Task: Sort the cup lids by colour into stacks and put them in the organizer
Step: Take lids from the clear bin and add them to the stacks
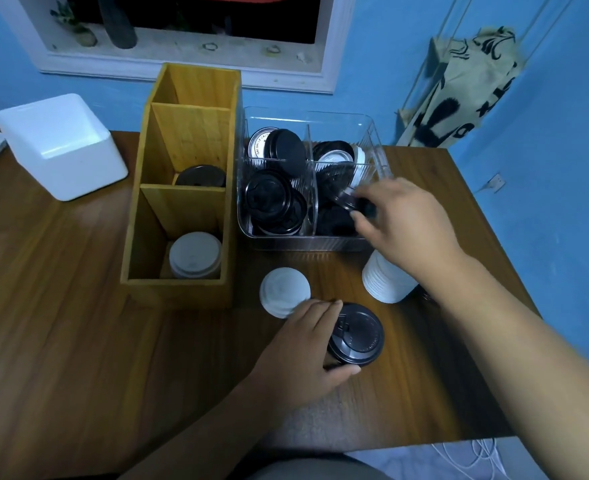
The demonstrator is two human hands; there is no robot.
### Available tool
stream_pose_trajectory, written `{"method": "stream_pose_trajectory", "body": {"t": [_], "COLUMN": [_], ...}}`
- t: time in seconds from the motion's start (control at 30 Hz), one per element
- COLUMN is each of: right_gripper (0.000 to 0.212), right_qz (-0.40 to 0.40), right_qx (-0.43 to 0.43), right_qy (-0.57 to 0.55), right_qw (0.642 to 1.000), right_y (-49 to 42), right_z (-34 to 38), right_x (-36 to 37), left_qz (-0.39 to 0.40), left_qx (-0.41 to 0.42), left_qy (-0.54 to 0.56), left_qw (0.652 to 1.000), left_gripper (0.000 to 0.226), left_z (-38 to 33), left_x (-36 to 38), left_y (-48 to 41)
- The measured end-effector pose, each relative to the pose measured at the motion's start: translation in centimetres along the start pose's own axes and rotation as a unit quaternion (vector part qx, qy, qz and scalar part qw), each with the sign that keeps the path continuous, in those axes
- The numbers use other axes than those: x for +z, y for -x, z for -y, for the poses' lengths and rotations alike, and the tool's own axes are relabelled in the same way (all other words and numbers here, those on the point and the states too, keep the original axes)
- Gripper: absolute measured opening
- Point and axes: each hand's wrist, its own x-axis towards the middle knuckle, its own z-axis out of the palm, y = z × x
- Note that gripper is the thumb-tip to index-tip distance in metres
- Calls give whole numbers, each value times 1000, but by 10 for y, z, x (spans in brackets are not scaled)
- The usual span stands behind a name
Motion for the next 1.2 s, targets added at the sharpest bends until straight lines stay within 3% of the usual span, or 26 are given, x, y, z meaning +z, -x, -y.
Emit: {"method": "stream_pose_trajectory", "body": {"t": [0.17, 0.43, 0.57, 0.67, 0.83, 0.93, 1.07, 1.2], "right_gripper": [28, 24, 25, 27, 77, 79, 85, 77], "right_qz": [-102, -42, -21, -52, 22, 60, 138, 75], "right_qx": [1, 50, 76, 175, 304, 285, 258, 258], "right_qy": [-105, -114, -146, -177, -126, -121, -246, -228], "right_qw": [989, 991, 986, 967, 944, 949, 924, 936], "right_y": [115, 252, 266, 259, 230, 221, 226, 232], "right_z": [4, -22, -29, -20, -3, -2, -14, -12], "right_x": [-26, 17, 28, 27, 33, 33, 21, 22], "left_qz": [6, -13, -8, -8, -10, -4, 3, -2], "left_qx": [-20, -12, -15, -16, -12, -9, -10, -3], "left_qy": [27, 22, 9, -3, -12, -10, -8, -7], "left_qw": [999, 1000, 1000, 1000, 1000, 1000, 1000, 1000], "left_gripper": [103, 90, 91, 91, 91, 91, 90, 89], "left_z": [2, 3, 1, 0, -1, -2, -1, -2], "left_x": [2, 3, 3, 4, 3, 2, 2, 3], "left_y": [-1, 2, 1, 1, 1, 2, 2, 1]}}
